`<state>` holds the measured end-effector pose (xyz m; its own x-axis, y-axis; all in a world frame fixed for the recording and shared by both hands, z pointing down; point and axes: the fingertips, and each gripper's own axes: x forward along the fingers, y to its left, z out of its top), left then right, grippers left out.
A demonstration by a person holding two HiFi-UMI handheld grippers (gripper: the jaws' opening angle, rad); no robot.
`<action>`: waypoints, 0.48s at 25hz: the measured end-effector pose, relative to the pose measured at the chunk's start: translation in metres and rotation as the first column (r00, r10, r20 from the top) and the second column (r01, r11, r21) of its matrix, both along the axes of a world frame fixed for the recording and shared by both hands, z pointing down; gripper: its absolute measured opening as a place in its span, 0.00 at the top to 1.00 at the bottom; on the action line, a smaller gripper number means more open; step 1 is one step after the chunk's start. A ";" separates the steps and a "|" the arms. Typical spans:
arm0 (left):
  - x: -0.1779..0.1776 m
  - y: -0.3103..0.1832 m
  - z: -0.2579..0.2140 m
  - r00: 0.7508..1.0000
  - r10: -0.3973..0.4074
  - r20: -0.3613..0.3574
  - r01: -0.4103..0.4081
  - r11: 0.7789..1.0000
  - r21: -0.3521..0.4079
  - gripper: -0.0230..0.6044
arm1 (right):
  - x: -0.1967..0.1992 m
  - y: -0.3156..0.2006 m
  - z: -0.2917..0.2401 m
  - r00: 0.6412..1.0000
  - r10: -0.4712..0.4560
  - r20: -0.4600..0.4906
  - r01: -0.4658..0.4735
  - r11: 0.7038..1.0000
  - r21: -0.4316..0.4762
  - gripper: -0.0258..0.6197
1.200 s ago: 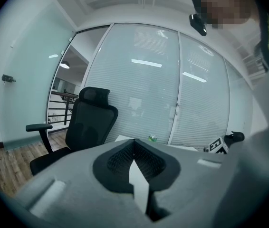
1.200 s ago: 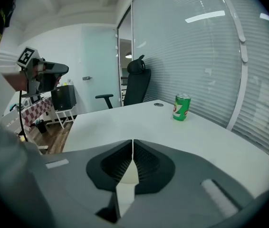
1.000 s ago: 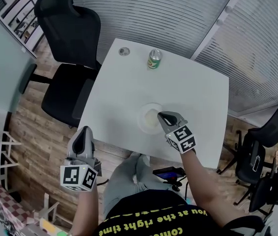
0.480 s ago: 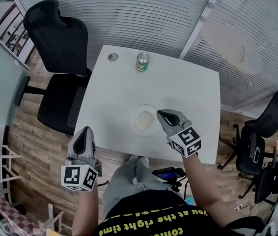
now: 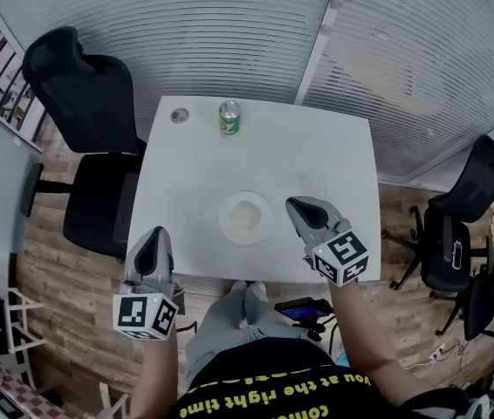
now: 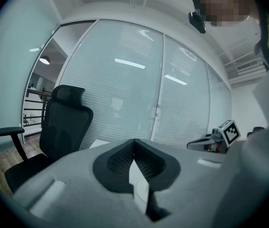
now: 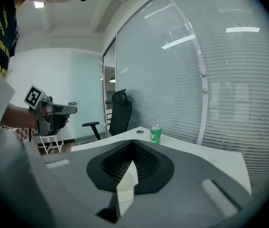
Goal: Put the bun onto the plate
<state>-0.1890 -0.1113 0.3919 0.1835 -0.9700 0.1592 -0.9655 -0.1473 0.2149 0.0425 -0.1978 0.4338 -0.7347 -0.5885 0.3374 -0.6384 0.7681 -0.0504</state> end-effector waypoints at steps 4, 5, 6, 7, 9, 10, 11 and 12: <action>0.010 -0.008 0.000 0.999 0.040 0.004 -0.041 0.999 0.004 0.96 | 0.020 0.003 -0.012 0.998 0.054 0.022 -0.054 0.998 0.012 0.95; 0.012 -0.010 -0.001 0.999 0.049 0.004 -0.049 0.999 0.007 0.96 | 0.025 0.004 -0.015 0.997 0.068 0.029 -0.068 0.998 0.015 0.95; 0.013 -0.012 -0.002 0.998 0.056 0.004 -0.056 0.998 0.009 0.96 | 0.030 0.004 -0.018 0.996 0.082 0.036 -0.082 0.996 0.017 0.95; 0.015 -0.014 -0.003 0.998 0.063 0.003 -0.063 0.998 0.012 0.96 | 0.035 0.004 -0.021 0.995 0.095 0.041 -0.096 0.995 0.020 0.95; 0.020 -0.017 -0.005 0.997 0.077 0.003 -0.077 0.997 0.017 0.96 | 0.045 0.006 -0.025 0.992 0.119 0.047 -0.120 0.992 0.026 0.95; 0.023 -0.019 -0.006 0.996 0.085 0.004 -0.085 0.996 0.018 0.96 | 0.049 0.006 -0.027 0.990 0.129 0.047 -0.131 0.991 0.030 0.95; 0.025 -0.021 -0.006 0.996 0.093 0.005 -0.093 0.996 0.019 0.96 | 0.053 0.007 -0.029 0.989 0.139 0.048 -0.141 0.989 0.034 0.95; 0.028 -0.023 -0.006 0.995 0.100 0.006 -0.100 0.995 0.019 0.96 | 0.056 0.009 -0.030 0.988 0.148 0.049 -0.150 0.988 0.037 0.95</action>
<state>-0.1612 -0.1338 0.3859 0.2788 -0.9499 0.1416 -0.9468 -0.2472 0.2060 0.0988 -0.1893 0.4034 -0.6520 -0.7051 0.2788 -0.7436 0.6665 -0.0536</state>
